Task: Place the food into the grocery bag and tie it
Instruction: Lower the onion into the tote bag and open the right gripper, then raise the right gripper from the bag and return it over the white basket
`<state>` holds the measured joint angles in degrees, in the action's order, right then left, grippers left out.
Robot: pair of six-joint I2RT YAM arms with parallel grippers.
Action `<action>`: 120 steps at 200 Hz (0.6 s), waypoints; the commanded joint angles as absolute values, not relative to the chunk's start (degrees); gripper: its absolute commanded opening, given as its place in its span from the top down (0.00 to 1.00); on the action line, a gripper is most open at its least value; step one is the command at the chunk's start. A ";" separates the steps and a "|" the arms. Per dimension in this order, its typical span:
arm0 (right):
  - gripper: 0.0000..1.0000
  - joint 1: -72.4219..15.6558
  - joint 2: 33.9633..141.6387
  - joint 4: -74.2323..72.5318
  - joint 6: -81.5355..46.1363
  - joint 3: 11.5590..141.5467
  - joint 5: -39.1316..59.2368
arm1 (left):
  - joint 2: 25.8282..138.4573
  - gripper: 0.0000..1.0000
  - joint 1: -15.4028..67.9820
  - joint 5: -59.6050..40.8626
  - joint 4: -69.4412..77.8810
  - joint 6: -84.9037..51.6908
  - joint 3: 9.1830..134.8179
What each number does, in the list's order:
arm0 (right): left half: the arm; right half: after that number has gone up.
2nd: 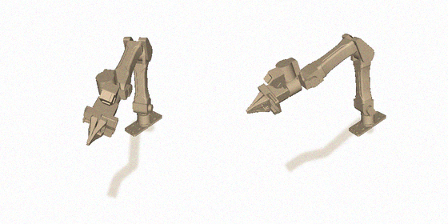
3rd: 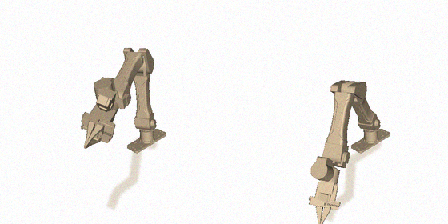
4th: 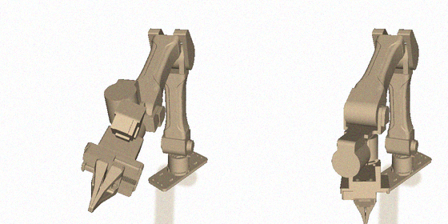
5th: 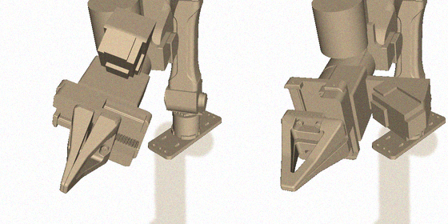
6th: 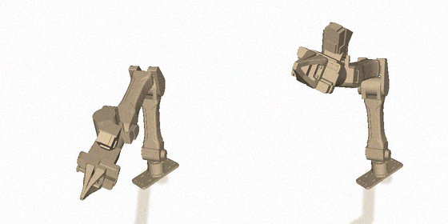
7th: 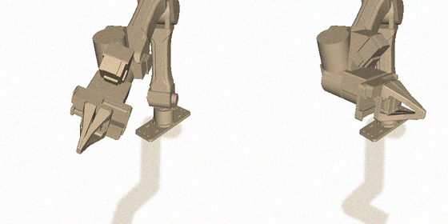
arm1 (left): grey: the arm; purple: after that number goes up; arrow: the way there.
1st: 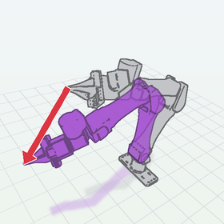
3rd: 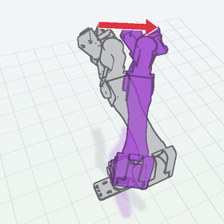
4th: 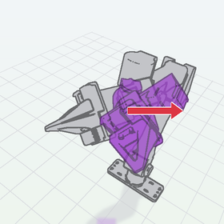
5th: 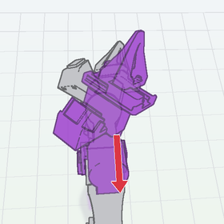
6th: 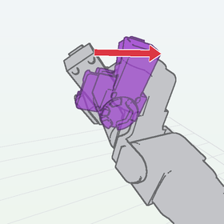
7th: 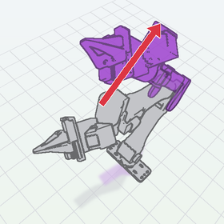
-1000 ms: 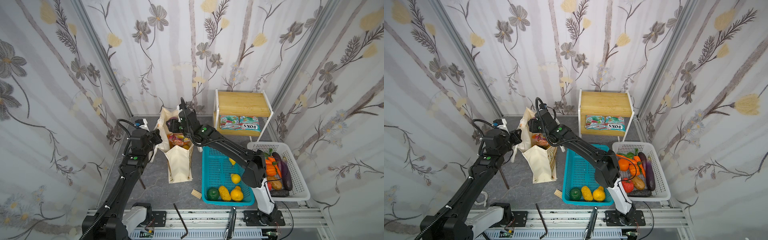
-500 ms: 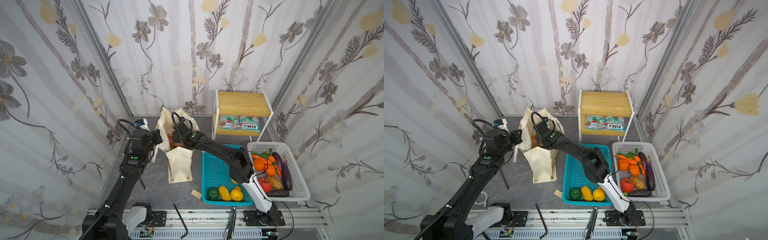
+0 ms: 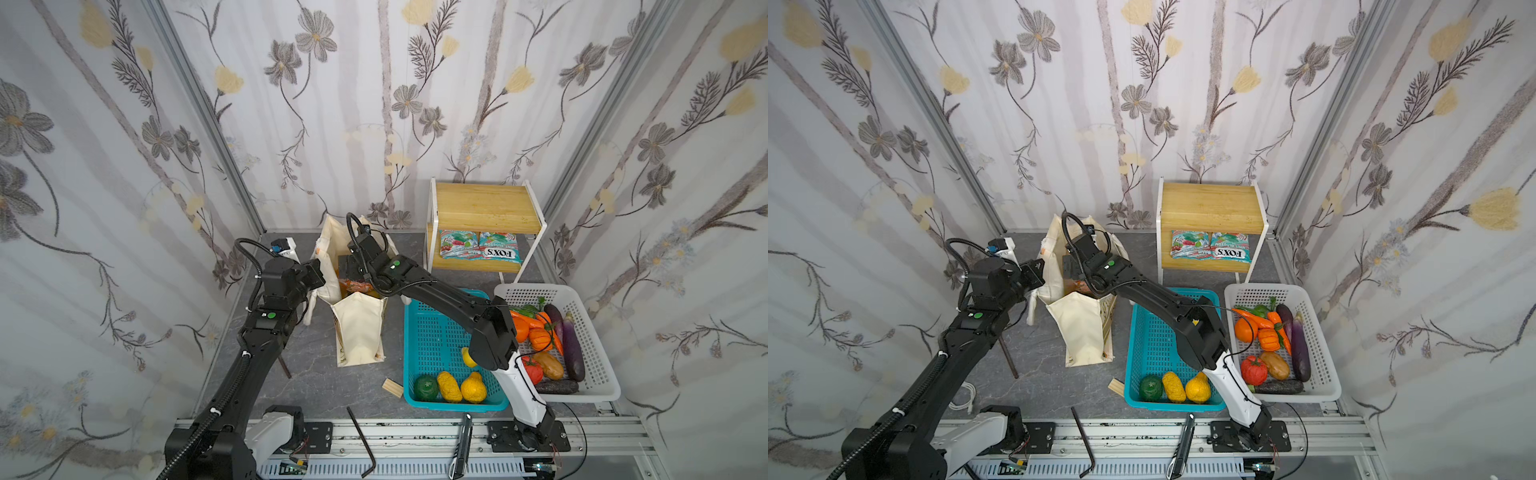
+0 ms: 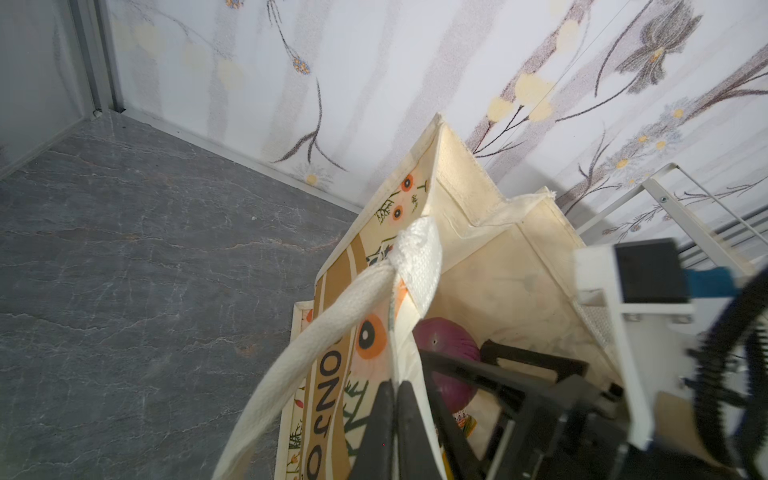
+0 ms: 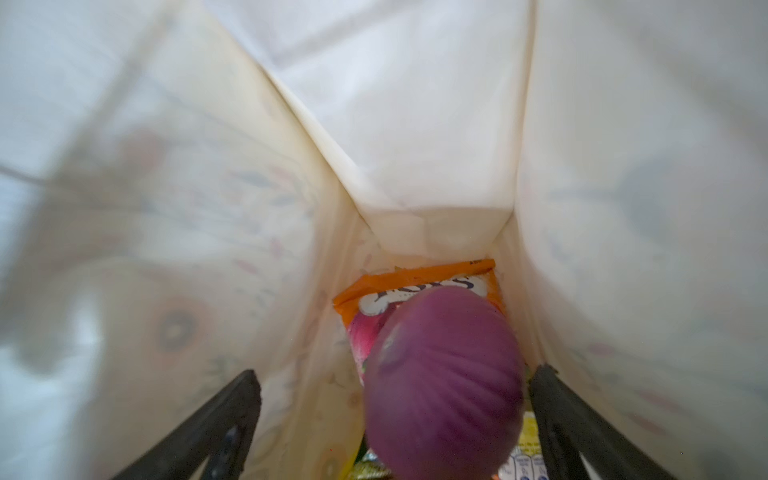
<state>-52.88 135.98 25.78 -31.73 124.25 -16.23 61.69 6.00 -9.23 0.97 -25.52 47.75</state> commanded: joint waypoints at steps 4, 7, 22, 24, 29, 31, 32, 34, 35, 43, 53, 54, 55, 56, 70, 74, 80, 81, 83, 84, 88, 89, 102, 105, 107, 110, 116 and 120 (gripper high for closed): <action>0.00 -53.93 129.31 23.12 -28.85 124.45 -16.55 | 61.61 1.00 6.04 -9.84 1.32 -25.56 47.46; 0.00 -54.10 128.65 23.12 -28.71 124.45 -16.81 | 61.61 1.00 5.98 -9.84 1.32 -25.57 47.46; 0.00 -55.06 125.60 23.27 -28.16 124.21 -19.09 | 61.53 1.00 5.98 -9.82 1.32 -25.58 47.45; 0.00 -55.18 125.18 23.29 -28.02 124.20 -19.52 | 61.59 1.00 5.98 -9.84 1.32 -25.58 47.46; 0.00 -55.56 124.21 23.51 -27.81 124.21 -20.75 | 61.53 1.00 5.98 -9.83 1.35 -25.58 47.50; 0.00 -55.73 123.86 23.65 -27.78 124.19 -21.21 | 61.52 1.00 5.98 -9.84 1.33 -25.58 47.47; 0.00 -55.81 123.68 23.69 -27.73 124.19 -21.55 | 61.52 1.00 5.98 -9.80 1.37 -25.58 47.47; 0.00 -56.05 123.38 23.76 -27.68 124.19 -22.13 | 61.52 1.00 5.98 -9.83 1.37 -25.58 47.46; 0.00 -56.11 123.17 23.84 -27.68 124.19 -22.40 | 61.52 1.00 5.98 -9.79 1.35 -25.58 47.46; 0.00 -56.73 121.75 24.28 -27.40 124.12 -25.11 | 61.52 1.00 5.98 -9.84 1.41 -25.61 47.46; 0.00 -57.53 120.13 25.27 -27.25 124.10 -28.80 | 61.52 1.00 5.98 -9.88 1.40 -25.66 47.42; 0.00 -57.59 120.01 25.38 -27.25 124.10 -29.12 | 61.52 1.00 5.98 -9.90 1.40 -25.66 47.44; 0.00 -57.67 119.77 25.48 -27.25 124.10 -29.41 | 61.52 1.00 5.98 -9.92 1.41 -25.66 47.41; 0.00 -57.71 119.65 25.57 -27.25 124.10 -29.78 | 61.52 1.00 5.98 -9.92 1.41 -25.66 47.43; 0.00 -58.55 117.74 27.58 -27.31 124.10 -34.51 | 61.44 1.00 5.98 -9.84 1.41 -25.53 47.37; 0.00 -58.71 117.17 28.39 -27.27 124.10 -35.85 | 61.44 1.00 5.98 -9.84 1.41 -25.57 47.37; 0.00 -58.99 116.37 29.64 -27.53 124.10 -38.13 | 61.35 1.00 5.98 -9.84 1.41 -25.58 47.37; 0.00 -59.07 116.28 29.76 -27.61 124.10 -38.57 | 61.35 1.00 5.98 -9.84 1.41 -25.58 47.37; 0.00 -59.20 116.06 30.27 -28.00 124.06 -39.39 | 61.35 1.00 5.98 -9.84 1.41 -25.58 47.37; 0.00 -59.22 115.95 30.47 -28.19 124.08 -40.09 | 61.30 1.00 5.98 -9.84 1.41 -25.58 47.37; 0.00 -59.44 115.51 31.62 -30.12 124.10 -42.73 | 61.26 1.00 6.04 -9.84 1.41 -25.58 47.37; 0.00 -59.52 115.37 31.98 -30.92 124.10 -43.51 | 61.26 1.00 6.05 -9.84 1.41 -25.58 47.37; 0.00 -59.78 114.03 37.97 -39.24 123.96 -51.05 | 61.18 1.00 6.00 -9.83 1.41 -25.58 47.37; 0.00 -59.76 113.66 38.90 -39.96 123.81 -51.55 | 61.17 1.00 6.02 -9.84 1.41 -25.58 47.37; 0.00 -59.76 113.34 39.52 -40.16 123.65 -51.67 | 61.13 1.00 5.99 -9.84 1.41 -25.58 47.37; 0.00 -59.72 112.95 40.24 -40.38 123.40 -51.87 | 61.10 1.00 6.02 -9.79 1.41 -25.64 47.38; 0.00 -59.68 111.91 41.78 -41.20 122.59 -52.30 | 61.09 1.00 5.98 -9.93 1.41 -25.66 47.37; 0.00 -59.68 111.21 42.85 -42.21 121.82 -52.70 | 61.09 1.00 5.98 -9.93 1.41 -25.66 47.37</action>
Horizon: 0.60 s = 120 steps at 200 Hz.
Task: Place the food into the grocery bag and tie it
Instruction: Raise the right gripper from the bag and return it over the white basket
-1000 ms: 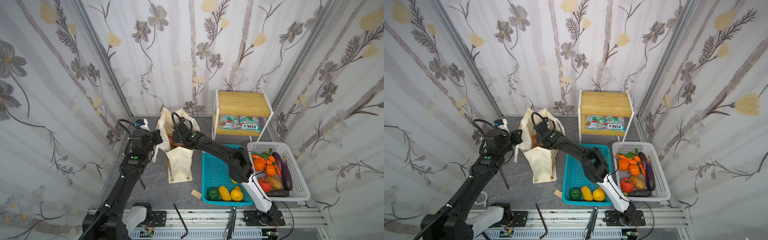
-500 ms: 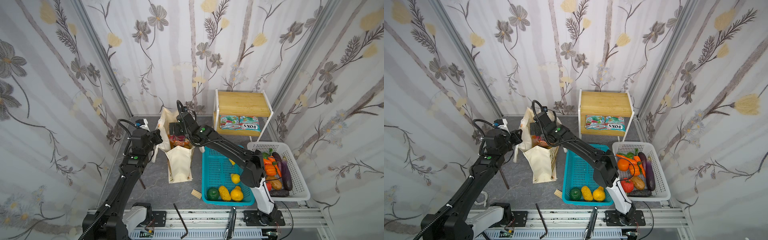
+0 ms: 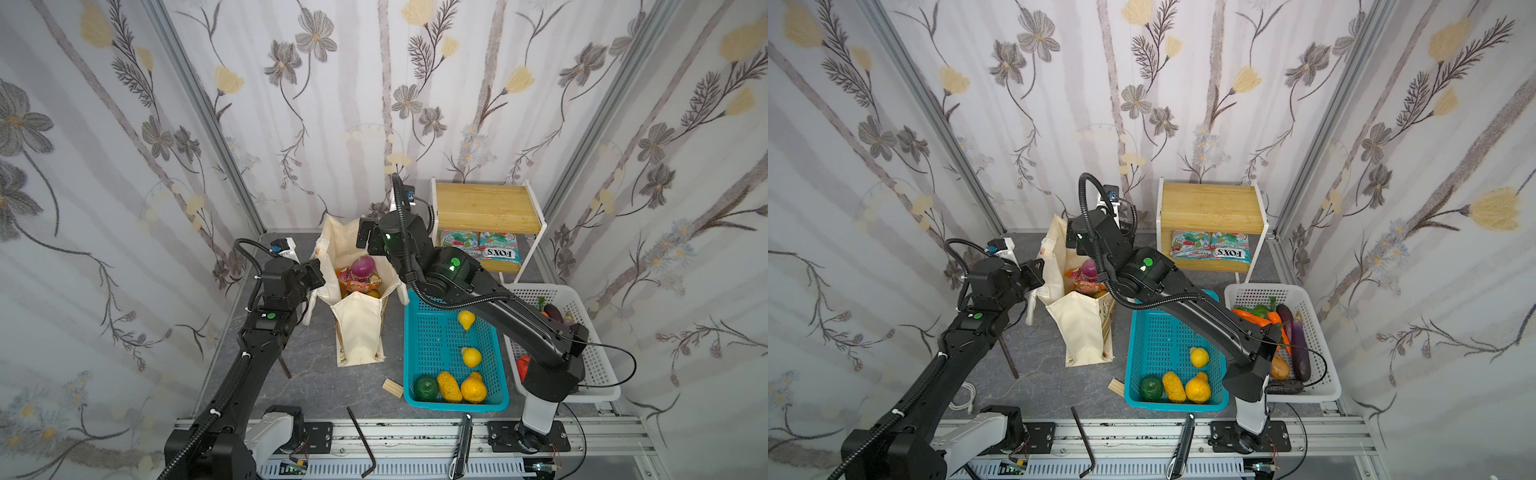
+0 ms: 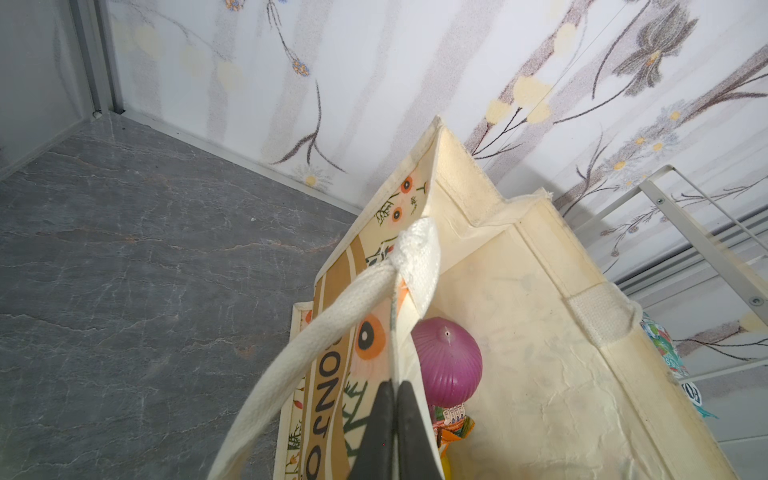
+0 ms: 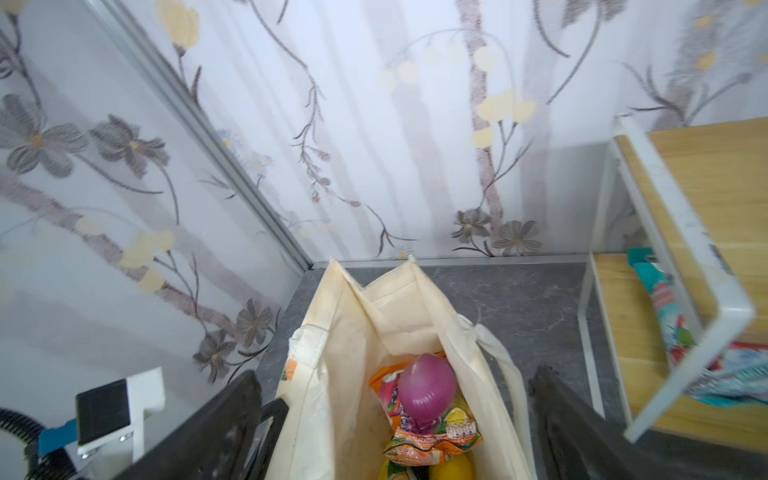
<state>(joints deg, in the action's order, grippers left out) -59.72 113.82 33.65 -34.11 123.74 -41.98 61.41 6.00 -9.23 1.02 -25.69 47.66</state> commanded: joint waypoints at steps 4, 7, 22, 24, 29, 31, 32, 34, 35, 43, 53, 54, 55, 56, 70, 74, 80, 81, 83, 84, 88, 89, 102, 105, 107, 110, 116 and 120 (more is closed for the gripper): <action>0.00 -59.63 110.39 43.61 -43.14 120.83 -52.90 | 61.08 1.00 5.98 -9.93 1.41 -25.66 47.37; 0.00 -59.64 109.74 44.12 -43.83 119.91 -52.84 | 61.08 1.00 5.98 -9.93 1.41 -25.66 47.37; 0.00 -59.28 106.14 45.27 -46.71 114.72 -53.01 | 61.08 1.00 5.99 -9.93 1.41 -25.66 47.37; 0.00 -59.27 105.70 45.55 -47.18 114.15 -53.13 | 61.08 1.00 5.98 -9.93 1.41 -25.66 47.37; 0.00 -59.12 104.60 46.57 -48.41 112.80 -52.75 | 61.08 1.00 5.98 -9.93 1.41 -25.66 47.37; 0.00 -59.03 104.24 46.93 -48.62 112.40 -52.54 | 61.08 1.00 5.98 -9.93 1.41 -25.66 47.37; 0.00 -59.05 104.06 47.11 -48.66 112.23 -52.33 | 61.08 1.00 6.02 -9.93 1.41 -25.66 47.37; 0.00 -58.93 103.73 47.66 -48.68 111.86 -51.95 | 61.08 1.00 5.99 -9.95 1.41 -25.66 47.37; 0.00 -58.86 103.55 47.82 -48.64 111.70 -51.82 | 61.08 1.00 5.98 -9.94 1.41 -25.66 47.37; 0.00 -58.58 102.25 48.92 -48.03 110.16 -51.40 | 61.08 1.00 6.02 -9.93 1.41 -25.64 47.37; 0.00 -58.37 100.68 50.01 -47.92 107.93 -52.56 | 61.08 1.00 5.98 -9.93 1.41 -25.66 47.37; 0.00 -58.37 100.48 50.19 -48.13 107.62 -52.69 | 61.08 1.00 5.98 -9.93 1.41 -25.66 47.37; 0.00 -58.32 100.34 50.41 -48.32 107.42 -52.89 | 61.08 1.00 5.98 -9.93 1.41 -25.66 47.37; 0.00 -58.29 100.18 50.56 -48.55 107.19 -53.12 | 61.08 1.00 5.98 -9.93 1.41 -25.66 47.37; 0.00 -57.65 97.67 53.29 -52.64 103.36 -54.38 | 61.09 1.00 5.99 -10.02 1.41 -25.58 47.37; 0.00 -57.37 96.87 54.02 -53.67 102.08 -54.36 | 61.08 1.00 6.00 -9.94 1.41 -25.54 47.31; 0.00 -56.83 95.57 55.12 -55.81 100.00 -54.46 | 61.02 1.00 5.98 -9.85 1.41 -25.53 47.29; 0.00 -56.80 95.42 55.29 -56.29 99.57 -54.48 | 61.01 1.00 5.98 -9.81 1.41 -25.51 47.29; 0.00 -56.52 94.89 55.86 -57.16 98.85 -54.49 | 61.00 1.00 5.98 -9.83 1.41 -25.49 47.29; 0.00 -56.38 94.69 56.05 -57.54 98.51 -54.45 | 61.00 1.00 5.98 -9.80 1.41 -25.49 47.29; 0.00 -55.86 93.72 56.92 -59.28 96.92 -54.24 | 60.92 1.00 5.98 -9.76 1.41 -25.49 47.29; 0.00 -55.70 93.40 57.07 -59.79 96.58 -54.15 | 60.91 1.00 5.98 -9.76 1.41 -25.49 47.29; 0.02 -53.15 89.61 59.30 -64.43 90.82 -52.06 | 60.82 1.00 5.98 -9.60 1.41 -25.43 47.28; 0.05 -52.27 88.79 59.48 -65.11 89.44 -51.32 | 60.82 1.00 5.98 -9.58 1.41 -25.48 47.28; 0.09 -51.63 88.29 59.50 -65.54 88.61 -50.89 | 60.82 1.00 5.98 -9.58 1.41 -25.49 47.29; 0.13 -50.88 87.55 59.53 -66.10 87.13 -49.97 | 60.84 1.00 5.98 -9.58 1.41 -25.49 47.29; 0.17 -48.87 86.18 59.66 -67.24 84.45 -48.12 | 60.91 1.00 5.98 -9.67 1.41 -25.49 47.29; 0.17 -47.65 85.25 59.69 -67.82 82.70 -46.73 | 60.99 1.00 5.98 -9.73 1.41 -25.49 47.31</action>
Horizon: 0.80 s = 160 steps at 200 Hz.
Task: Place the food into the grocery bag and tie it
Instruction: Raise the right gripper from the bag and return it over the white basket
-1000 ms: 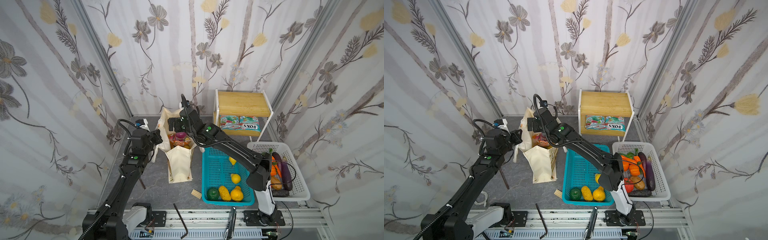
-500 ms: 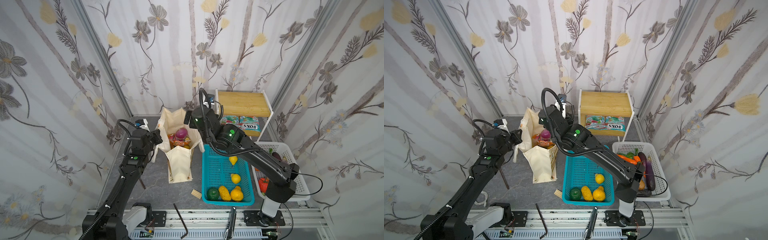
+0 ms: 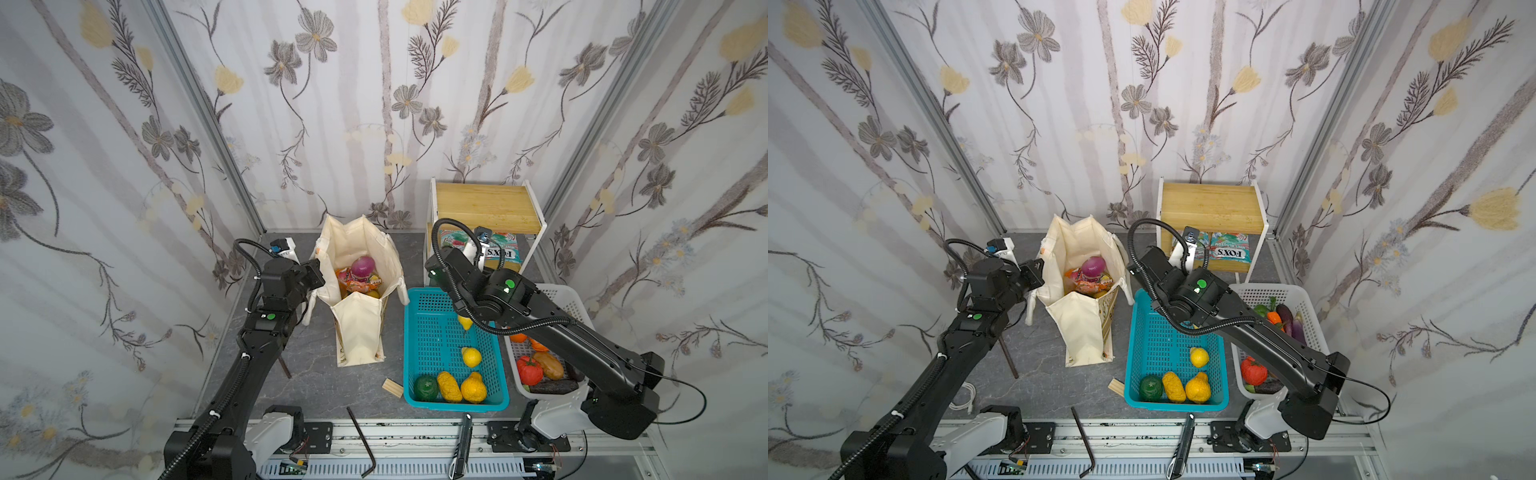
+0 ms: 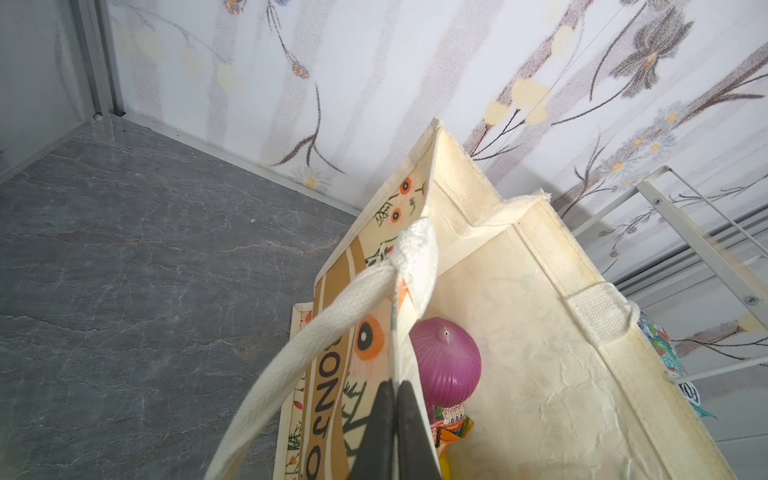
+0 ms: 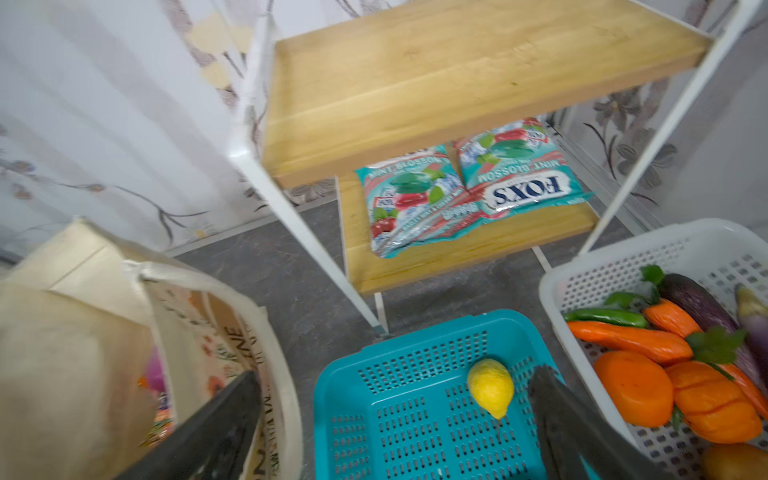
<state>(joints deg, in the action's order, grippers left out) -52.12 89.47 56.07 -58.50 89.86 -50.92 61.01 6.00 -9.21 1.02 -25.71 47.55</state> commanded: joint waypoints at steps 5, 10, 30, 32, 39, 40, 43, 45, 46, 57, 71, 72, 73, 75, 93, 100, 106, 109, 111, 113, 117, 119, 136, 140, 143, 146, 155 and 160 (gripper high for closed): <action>0.16 -45.29 84.12 59.54 -68.14 80.62 -45.14 | 61.00 1.00 5.98 -9.76 1.41 -25.49 47.37; 0.16 -43.69 83.08 58.89 -68.20 78.30 -43.82 | 61.00 1.00 5.98 -9.84 1.43 -25.49 47.37; 0.13 -38.98 79.29 56.68 -67.79 70.50 -40.77 | 60.91 1.00 6.04 -9.82 1.41 -25.49 47.29; 0.12 -38.46 78.99 56.51 -67.70 69.81 -40.58 | 60.91 1.00 6.06 -9.84 1.41 -25.49 47.29; 0.12 -37.27 77.93 56.13 -67.36 67.76 -40.11 | 60.82 1.00 6.02 -9.75 1.41 -25.49 47.29; 0.11 -37.13 77.81 56.10 -67.34 67.50 -40.10 | 60.82 1.00 6.00 -9.75 1.41 -25.49 47.29; 0.11 -36.72 77.40 56.08 -67.40 66.70 -40.01 | 60.78 1.00 5.99 -9.71 1.41 -25.49 47.29; 0.11 -36.36 77.18 56.08 -67.41 66.29 -39.89 | 60.74 1.00 5.98 -9.63 1.41 -25.49 47.24; 0.10 -36.20 77.00 56.07 -67.41 65.97 -39.72 | 60.74 1.00 5.98 -9.65 1.41 -25.49 47.22; 0.07 -33.46 75.80 55.95 -67.24 63.47 -37.55 | 60.56 1.00 5.98 -9.65 1.41 -25.47 47.20; 0.07 -29.74 74.39 55.17 -66.17 60.17 -34.55 | 60.51 1.00 5.98 -9.67 1.41 -25.49 47.20; 0.07 -29.46 74.28 55.14 -66.13 59.97 -34.41 | 60.53 1.00 6.02 -9.67 1.41 -25.49 47.20; 0.07 -29.28 74.14 55.12 -66.11 59.78 -34.30 | 60.50 1.00 6.00 -9.67 1.41 -25.49 47.20; 0.07 -28.81 73.97 55.05 -66.01 59.29 -34.00 | 60.48 1.00 5.98 -9.67 1.41 -25.47 47.20; 0.08 -25.14 72.50 53.19 -63.77 55.88 -31.40 | 60.53 1.00 6.02 -9.79 1.41 -25.49 47.20; 0.07 -23.83 72.03 52.33 -62.85 54.82 -30.17 | 60.56 1.00 5.98 -9.84 1.43 -25.48 47.21; 0.08 -22.76 71.62 51.59 -61.99 54.07 -29.03 | 60.56 1.00 6.02 -9.84 1.41 -25.49 47.28; 0.08 -22.24 71.44 51.17 -61.63 53.69 -28.48 | 60.56 1.00 5.99 -9.78 1.42 -25.49 47.28; 0.08 -21.93 71.32 50.94 -61.37 53.39 -28.15 | 60.56 1.00 5.98 -9.83 1.43 -25.49 47.33; 0.08 -21.50 71.18 50.84 -61.18 53.18 -27.89 | 60.56 1.00 5.98 -9.84 1.46 -25.49 47.30; 0.08 -20.97 70.96 50.67 -60.96 52.77 -27.35 | 60.63 1.00 5.98 -9.84 1.41 -25.48 47.29; 0.08 -20.69 70.85 50.59 -60.81 52.57 -27.10 | 60.64 1.00 5.98 -9.82 1.41 -25.49 47.29; 0.08 -17.88 69.23 50.36 -59.90 50.85 -25.41 | 60.56 1.00 6.01 -9.84 1.41 -25.47 47.20; 0.08 -17.17 68.62 50.01 -59.48 50.38 -25.01 | 60.56 1.00 5.98 -9.84 1.41 -25.49 47.20; 0.08 -16.66 68.19 49.60 -59.05 50.00 -24.41 | 60.56 1.00 5.99 -9.84 1.41 -25.49 47.20; 0.08 -16.01 67.74 49.15 -58.68 49.50 -23.83 | 60.49 1.00 5.98 -9.84 1.45 -25.49 47.20; 0.09 -14.24 66.30 47.67 -57.26 48.15 -22.22 | 60.40 1.00 5.98 -9.92 1.44 -25.54 47.27; 0.10 -13.19 65.58 46.90 -56.85 47.52 -21.47 | 60.38 1.00 5.98 -9.99 1.45 -25.57 47.28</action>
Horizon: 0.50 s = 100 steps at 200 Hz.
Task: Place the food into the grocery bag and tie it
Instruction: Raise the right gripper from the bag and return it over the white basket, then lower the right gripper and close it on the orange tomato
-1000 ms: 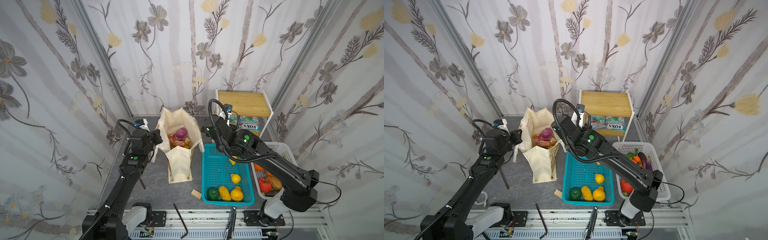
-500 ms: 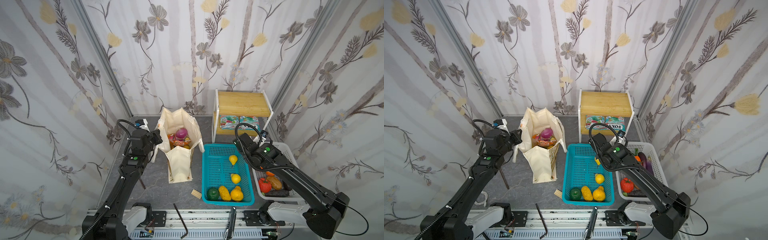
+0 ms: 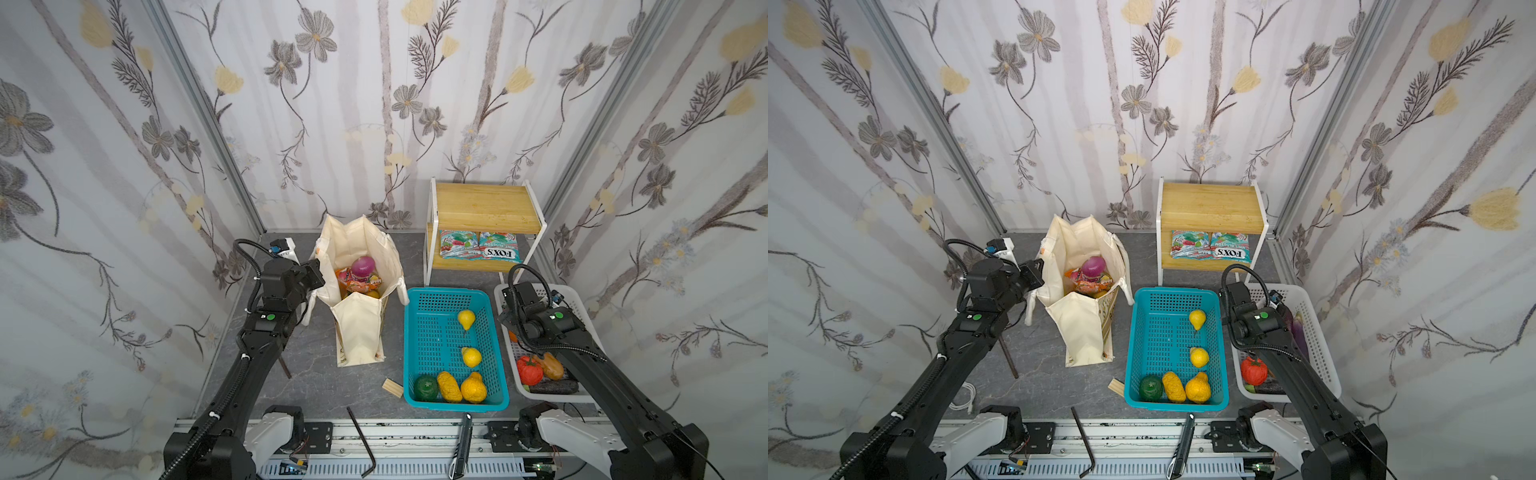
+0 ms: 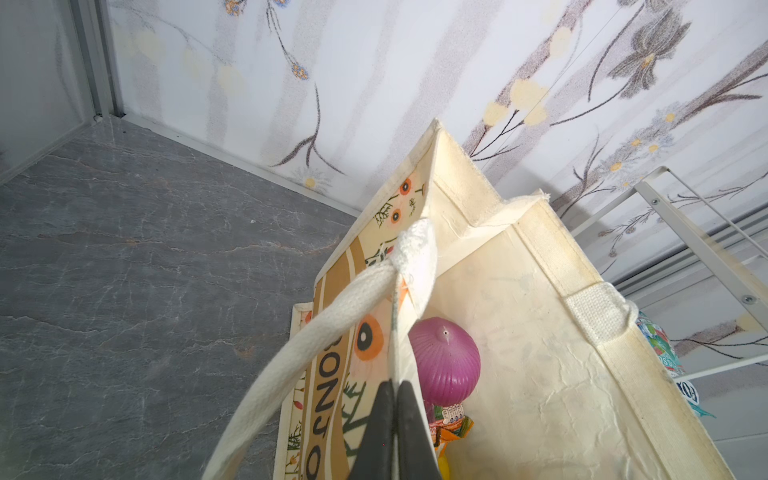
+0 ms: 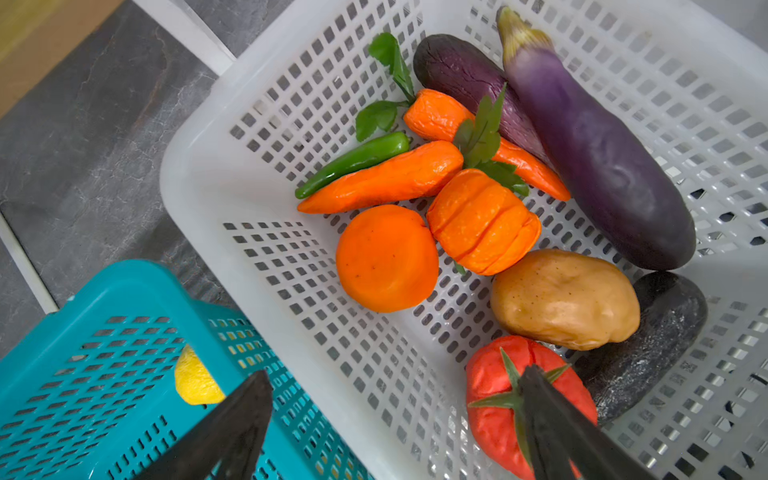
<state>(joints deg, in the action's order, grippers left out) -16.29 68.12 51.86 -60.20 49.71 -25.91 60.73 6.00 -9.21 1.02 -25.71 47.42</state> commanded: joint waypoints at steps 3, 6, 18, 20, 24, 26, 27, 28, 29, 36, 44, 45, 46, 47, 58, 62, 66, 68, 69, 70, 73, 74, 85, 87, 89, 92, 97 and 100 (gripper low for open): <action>0.10 -12.63 65.18 46.60 -56.64 47.23 -21.16 | 60.38 1.00 5.99 -9.94 1.47 -25.55 47.29; 0.10 -12.12 64.85 46.30 -56.44 46.88 -20.83 | 60.34 1.00 6.04 -10.00 1.49 -25.55 47.29; 0.11 -10.39 63.62 45.07 -55.38 45.95 -19.92 | 60.29 1.00 5.98 -10.02 1.45 -25.54 47.29; 0.11 -10.11 63.45 44.89 -55.24 45.83 -19.79 | 60.25 1.00 5.98 -10.02 1.46 -25.57 47.24; 0.11 -9.63 63.17 44.64 -54.96 45.55 -19.54 | 60.21 1.00 5.98 -10.02 1.49 -25.55 47.22; 0.11 -9.42 63.10 44.47 -54.81 45.49 -19.45 | 60.21 1.00 5.98 -10.02 1.49 -25.57 47.20; 0.11 -9.28 63.01 44.30 -54.69 45.42 -19.39 | 60.21 1.00 5.98 -10.02 1.49 -25.57 47.20; 0.11 -9.12 62.93 44.16 -54.59 45.30 -19.19 | 60.21 1.00 5.98 -9.98 1.49 -25.57 47.20; 0.11 -9.00 62.88 44.10 -54.50 45.28 -19.09 | 60.21 1.00 5.98 -9.95 1.49 -25.58 47.20; 0.12 -8.09 62.78 43.07 -53.42 44.94 -18.04 | 60.12 1.00 6.02 -9.93 1.50 -25.58 47.20; 0.12 -6.93 62.81 41.98 -52.14 44.55 -16.39 | 60.17 1.00 6.00 -9.91 1.49 -25.52 47.26; 0.12 -6.76 62.88 41.86 -52.14 44.51 -16.19 | 60.19 1.00 5.99 -9.92 1.49 -25.55 47.23; 0.12 -6.68 62.88 41.72 -51.84 44.49 -16.01 | 60.20 1.00 5.98 -9.93 1.49 -25.56 47.17; 0.12 -6.55 62.90 41.56 -51.67 44.44 -15.78 | 60.20 1.00 5.98 -9.88 1.49 -25.57 47.18; 0.13 -4.76 63.55 40.23 -50.36 44.09 -13.18 | 60.25 1.00 6.05 -10.02 1.49 -25.58 47.29; 0.13 -4.17 63.77 39.82 -50.13 43.97 -12.69 | 60.29 1.00 5.98 -10.10 1.49 -25.58 47.29; 0.13 -3.77 64.04 39.46 -49.95 43.82 -12.38 | 60.29 1.00 6.02 -10.11 1.49 -25.58 47.29; 0.13 -3.56 64.13 39.22 -49.86 43.78 -12.15 | 60.23 1.00 5.99 -10.11 1.49 -25.58 47.29; 0.13 -3.45 64.19 39.17 -49.80 43.78 -12.09 | 60.26 1.00 5.98 -10.11 1.49 -25.58 47.29; 0.13 -3.35 64.26 39.09 -49.73 43.73 -12.02 | 60.28 1.00 5.98 -10.06 1.49 -25.53 47.29; 0.13 -3.08 64.33 38.77 -49.60 43.62 -11.76 | 60.25 1.00 6.01 -10.09 1.49 -25.50 47.29; 0.13 -2.99 64.38 38.68 -49.54 43.65 -11.68 | 60.23 1.00 5.99 -10.10 1.49 -25.54 47.29; 0.13 -1.77 64.51 37.47 -48.69 43.62 -10.26 | 60.12 1.00 5.98 -10.02 1.49 -25.51 47.19; 0.13 -1.52 64.51 37.21 -48.52 43.62 -9.93 | 60.12 1.00 5.98 -9.98 1.49 -25.49 47.20; 0.13 -1.32 64.47 36.90 -48.30 43.60 -9.51 | 60.12 1.00 5.98 -9.92 1.56 -25.49 47.20; 0.13 -1.01 64.44 36.48 -48.02 41.90 -9.00 | 60.04 1.00 5.98 -9.93 1.50 -25.49 47.20; 0.13 -0.53 64.34 35.71 -47.63 41.32 -8.24 | 60.03 1.00 5.98 -9.84 1.49 -25.49 47.19; 0.13 -0.16 64.26 35.34 -47.56 41.05 -7.87 | 60.03 1.00 6.00 -9.84 1.49 -25.49 47.12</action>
<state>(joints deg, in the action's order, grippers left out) -1.93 64.20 41.19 -50.30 43.24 -12.67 60.36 6.00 -9.26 1.02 -25.71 47.42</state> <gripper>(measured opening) 0.875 0.051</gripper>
